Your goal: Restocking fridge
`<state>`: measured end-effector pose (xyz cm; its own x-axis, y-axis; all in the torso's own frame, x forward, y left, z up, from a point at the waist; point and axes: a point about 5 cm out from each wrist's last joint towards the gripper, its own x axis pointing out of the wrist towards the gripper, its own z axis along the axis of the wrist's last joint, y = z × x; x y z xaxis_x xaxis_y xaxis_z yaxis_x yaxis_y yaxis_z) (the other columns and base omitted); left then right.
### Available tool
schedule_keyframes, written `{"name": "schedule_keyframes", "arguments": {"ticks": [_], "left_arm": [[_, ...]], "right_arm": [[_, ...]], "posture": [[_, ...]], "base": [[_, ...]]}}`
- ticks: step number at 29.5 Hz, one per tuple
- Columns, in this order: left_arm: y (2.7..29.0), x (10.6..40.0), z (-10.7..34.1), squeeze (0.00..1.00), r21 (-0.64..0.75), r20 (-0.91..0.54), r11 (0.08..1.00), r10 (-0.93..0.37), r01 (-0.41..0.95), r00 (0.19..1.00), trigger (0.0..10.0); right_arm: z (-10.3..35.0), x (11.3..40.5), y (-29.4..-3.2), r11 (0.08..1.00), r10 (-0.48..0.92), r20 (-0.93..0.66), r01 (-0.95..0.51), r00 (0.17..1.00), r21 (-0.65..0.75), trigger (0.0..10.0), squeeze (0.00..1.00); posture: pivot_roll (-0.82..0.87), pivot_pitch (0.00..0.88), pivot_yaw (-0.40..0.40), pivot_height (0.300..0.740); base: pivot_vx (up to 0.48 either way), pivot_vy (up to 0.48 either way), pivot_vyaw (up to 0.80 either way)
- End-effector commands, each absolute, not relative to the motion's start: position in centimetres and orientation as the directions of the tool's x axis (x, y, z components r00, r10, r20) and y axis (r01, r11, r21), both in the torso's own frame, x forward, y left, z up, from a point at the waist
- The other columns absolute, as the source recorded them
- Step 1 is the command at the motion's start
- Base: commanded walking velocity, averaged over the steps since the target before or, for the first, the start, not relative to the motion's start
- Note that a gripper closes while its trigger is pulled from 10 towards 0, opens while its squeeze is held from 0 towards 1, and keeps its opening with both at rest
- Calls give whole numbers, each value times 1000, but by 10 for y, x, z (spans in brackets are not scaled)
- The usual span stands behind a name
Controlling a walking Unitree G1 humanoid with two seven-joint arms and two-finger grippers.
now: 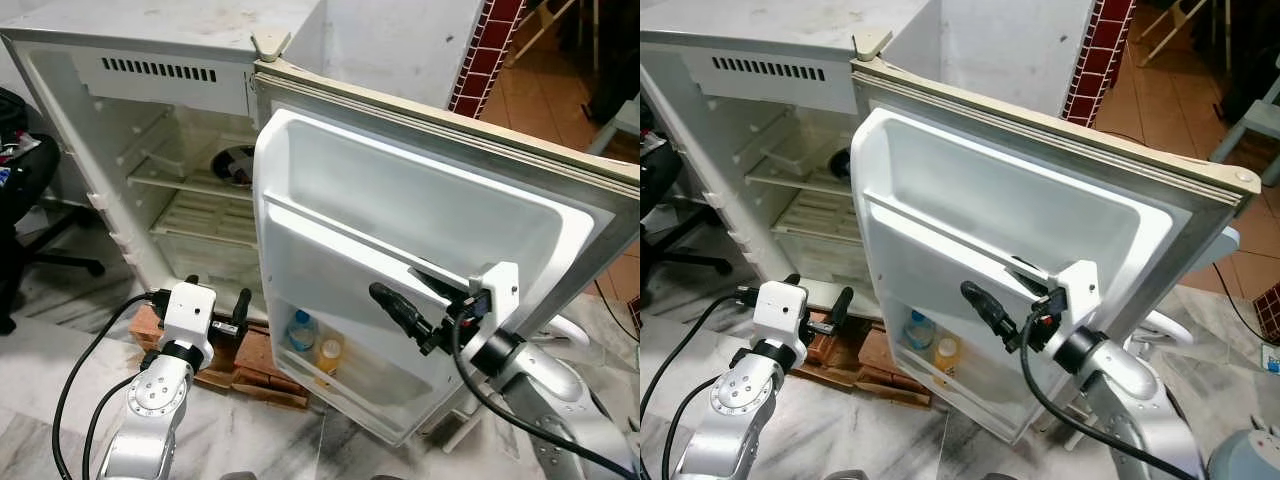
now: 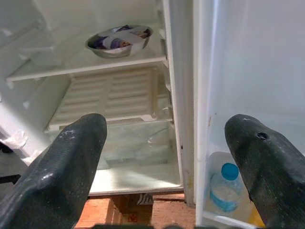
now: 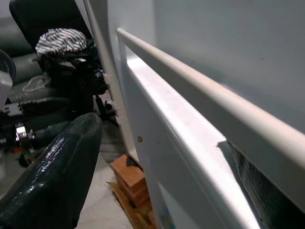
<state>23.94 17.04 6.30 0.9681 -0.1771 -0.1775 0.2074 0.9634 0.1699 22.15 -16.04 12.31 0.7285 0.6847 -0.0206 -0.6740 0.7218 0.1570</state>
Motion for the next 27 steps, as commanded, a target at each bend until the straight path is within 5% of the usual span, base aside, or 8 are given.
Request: {"name": "schedule_keyframes", "arguments": {"ticks": [1,8,13,15,17,27], "left_arm": [[170,241,66,0,183,-175,960,-178,210,968,10000],[169,242,66,0,190,-171,958,-181,213,969,10000],[169,243,66,0,193,-168,958,-179,211,969,10000],[168,243,66,0,194,-170,958,-180,212,969,10000],[168,243,66,0,197,-166,958,-178,210,970,10000],[170,244,65,0,216,-174,955,-166,202,971,10000]], "right_arm": [[115,217,-148,650,752,-68,-718,656,249,10000,0],[121,207,-141,549,827,-49,-784,561,289,10000,0],[130,230,-149,725,685,3,-681,729,103,10000,0],[140,241,-157,839,542,62,-536,838,-88,10000,0],[143,242,-167,917,390,97,-377,916,-129,10000,0],[134,215,-170,959,276,67,-270,959,-89,10000,0]], "posture": [[51,16,4,740],[53,15,4,740],[49,17,3,740],[46,17,1,740],[46,18,1,740],[25,25,15,740]], "base": [[0,0,0],[0,0,0],[0,0,0],[0,0,0],[0,0,0],[0,0,0]]}}
